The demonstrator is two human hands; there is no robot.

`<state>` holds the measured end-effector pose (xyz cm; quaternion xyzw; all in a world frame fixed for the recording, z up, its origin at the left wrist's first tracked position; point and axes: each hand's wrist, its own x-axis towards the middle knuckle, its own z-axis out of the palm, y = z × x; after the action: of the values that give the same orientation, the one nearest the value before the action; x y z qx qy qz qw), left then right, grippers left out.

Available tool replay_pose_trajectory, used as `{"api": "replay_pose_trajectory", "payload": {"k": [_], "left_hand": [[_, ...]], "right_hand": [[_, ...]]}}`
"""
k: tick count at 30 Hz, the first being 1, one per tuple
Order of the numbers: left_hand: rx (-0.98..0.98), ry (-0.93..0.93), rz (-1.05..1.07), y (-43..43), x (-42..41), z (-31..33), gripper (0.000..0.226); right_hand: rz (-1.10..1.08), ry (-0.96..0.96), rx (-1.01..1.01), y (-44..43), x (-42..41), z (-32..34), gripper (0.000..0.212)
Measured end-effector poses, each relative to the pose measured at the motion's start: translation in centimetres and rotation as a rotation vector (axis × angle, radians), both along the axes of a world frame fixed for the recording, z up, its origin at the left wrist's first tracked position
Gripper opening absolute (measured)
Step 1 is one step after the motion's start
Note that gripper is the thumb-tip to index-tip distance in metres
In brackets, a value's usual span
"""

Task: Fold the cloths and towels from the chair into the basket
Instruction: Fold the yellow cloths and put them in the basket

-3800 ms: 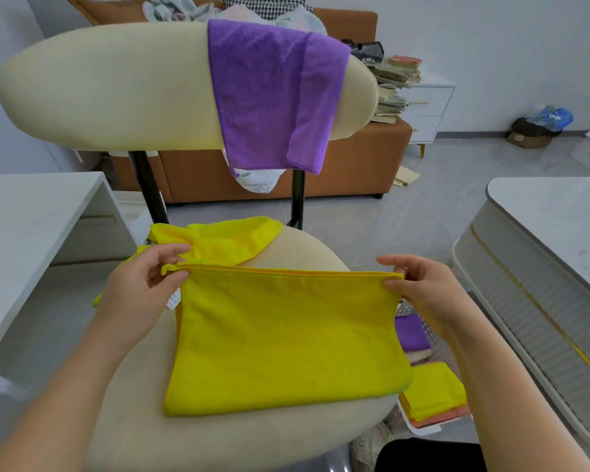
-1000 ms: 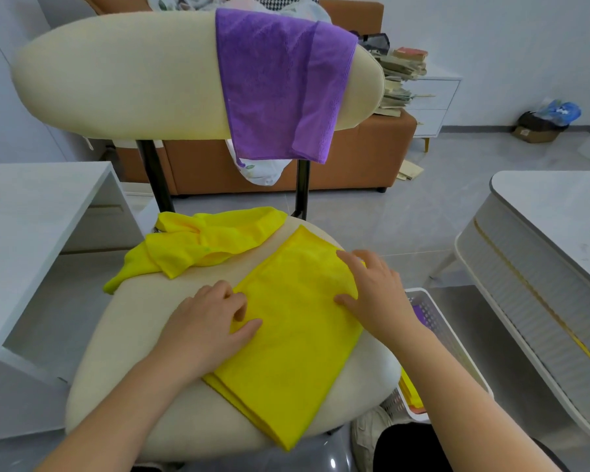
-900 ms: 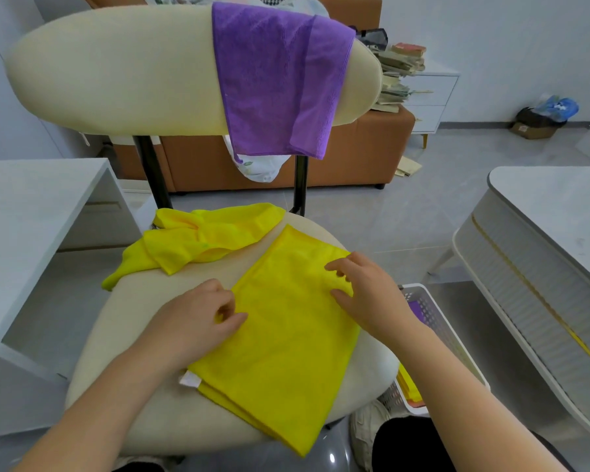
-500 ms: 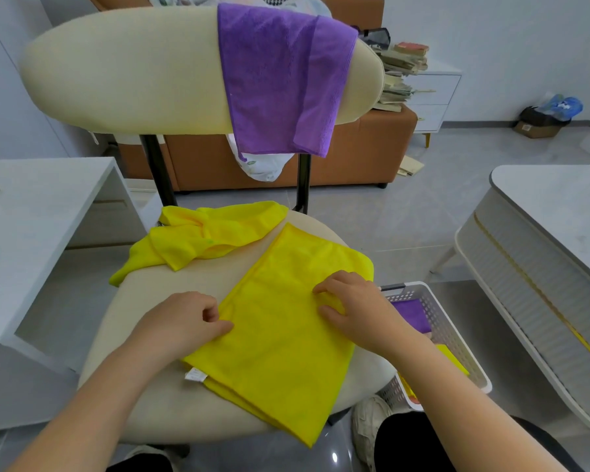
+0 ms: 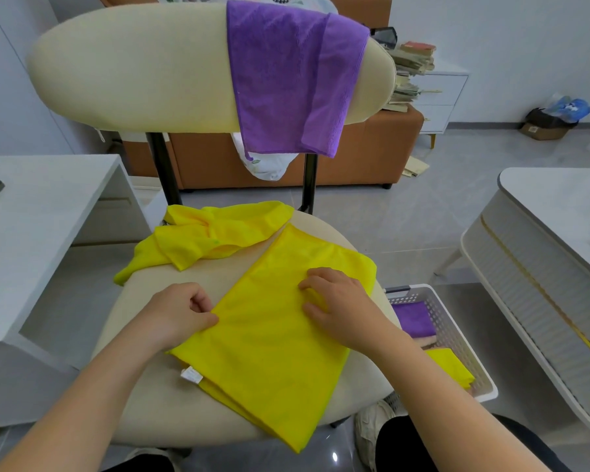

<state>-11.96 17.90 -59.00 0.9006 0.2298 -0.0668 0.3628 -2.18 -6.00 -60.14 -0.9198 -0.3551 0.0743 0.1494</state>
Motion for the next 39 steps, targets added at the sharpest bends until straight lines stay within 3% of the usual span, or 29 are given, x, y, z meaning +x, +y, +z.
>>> {"api": "replay_pose_trajectory", "payload": {"k": [5,8,13,16,19,22,23,24,26,30,33,36,39], "left_hand": [[-0.153,0.105,0.033,0.3,0.3,0.0,0.021],[-0.213,0.190,-0.056,0.0,0.4,0.7,0.023],[-0.487,0.200,-0.071,-1.9,-0.3,1.8,0.011],[-0.640,0.202,-0.016,-3.5,-0.1,1.8,0.024],[-0.378,0.210,0.026,-3.5,0.0,1.4,0.018],[0.191,0.043,-0.056,-2.5,-0.1,0.7,0.018],[0.301,-0.075,-0.093,-2.6,-0.2,0.5,0.020],[0.320,-0.201,-0.148,-2.9,-0.2,0.3,0.026],[0.282,-0.329,-0.299,-4.2,-0.3,-0.1,0.057],[0.511,-0.138,-0.606,-5.7,-0.1,-2.3,0.099],[0.559,-0.003,-0.646,-5.6,-0.1,-3.1,0.105],[0.560,0.030,-0.611,-5.2,-0.6,-3.3,0.103],[0.648,-0.133,-0.577,-5.0,-0.8,-3.0,0.102]], "right_hand": [[0.017,0.067,-0.107,0.3,0.1,-0.6,0.046],[0.000,0.059,-0.130,0.1,0.4,-0.6,0.047],[-0.107,-0.011,-0.148,-0.9,1.6,-0.2,0.051],[-0.159,0.003,-0.102,-1.7,1.9,0.1,0.050],[-0.132,-0.023,-0.025,-2.2,1.7,0.0,0.044],[-0.091,-0.032,0.025,-2.6,1.2,-0.1,0.040],[-0.079,-0.026,0.028,-2.7,1.0,-0.2,0.040],[-0.067,-0.017,0.029,-2.8,0.9,-0.2,0.040],[-0.043,0.010,0.018,-2.8,0.5,-0.3,0.043],[-0.001,0.032,-0.089,-2.4,-0.2,-1.2,0.083],[0.018,-0.006,-0.164,-2.6,0.0,-2.4,0.104],[0.026,-0.017,-0.182,-2.9,0.5,-2.6,0.104],[0.031,-0.014,-0.169,-3.0,0.7,-2.6,0.101]]}}
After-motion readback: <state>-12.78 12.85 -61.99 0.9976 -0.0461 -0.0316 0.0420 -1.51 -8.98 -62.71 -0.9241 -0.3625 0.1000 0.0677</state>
